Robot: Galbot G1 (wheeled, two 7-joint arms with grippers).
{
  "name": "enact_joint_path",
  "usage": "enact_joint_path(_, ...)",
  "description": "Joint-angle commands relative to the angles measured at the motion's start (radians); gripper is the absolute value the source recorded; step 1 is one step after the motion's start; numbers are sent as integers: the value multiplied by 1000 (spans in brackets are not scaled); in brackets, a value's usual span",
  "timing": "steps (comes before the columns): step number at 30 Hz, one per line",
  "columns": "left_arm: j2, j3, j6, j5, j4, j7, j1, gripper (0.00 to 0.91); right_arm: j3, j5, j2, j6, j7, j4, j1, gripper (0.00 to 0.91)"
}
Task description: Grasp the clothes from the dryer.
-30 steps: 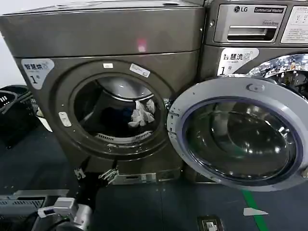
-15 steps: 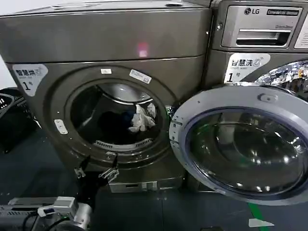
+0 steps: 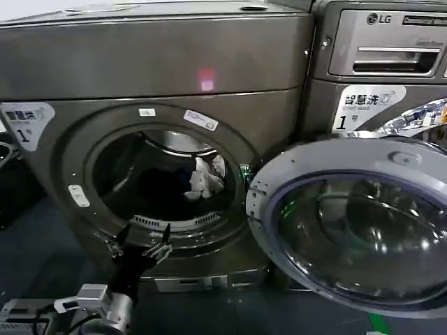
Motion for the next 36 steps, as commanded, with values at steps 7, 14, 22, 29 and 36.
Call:
enact_joint_path(7,-2,0,-2,2,-3,0,5,907,0,2,2,0,-1,4,2,907)
enact_joint_path(14,-5,0,-2,2,2,0,-1,907,1,2,2,1,-1,3,2,907)
enact_joint_path(22,-7,-4,-6,0,3,6,-8,907,3,2,5,3,-2,17,3,907)
enact_joint_path(29,-10,-1,-42,3,11,27,-22,907,9,1,5,-4,-3,19,1,907)
enact_joint_path(36,-8,-2,-79,6,53,31,-58,907,7,-1,20,-2,-3,33,0,907)
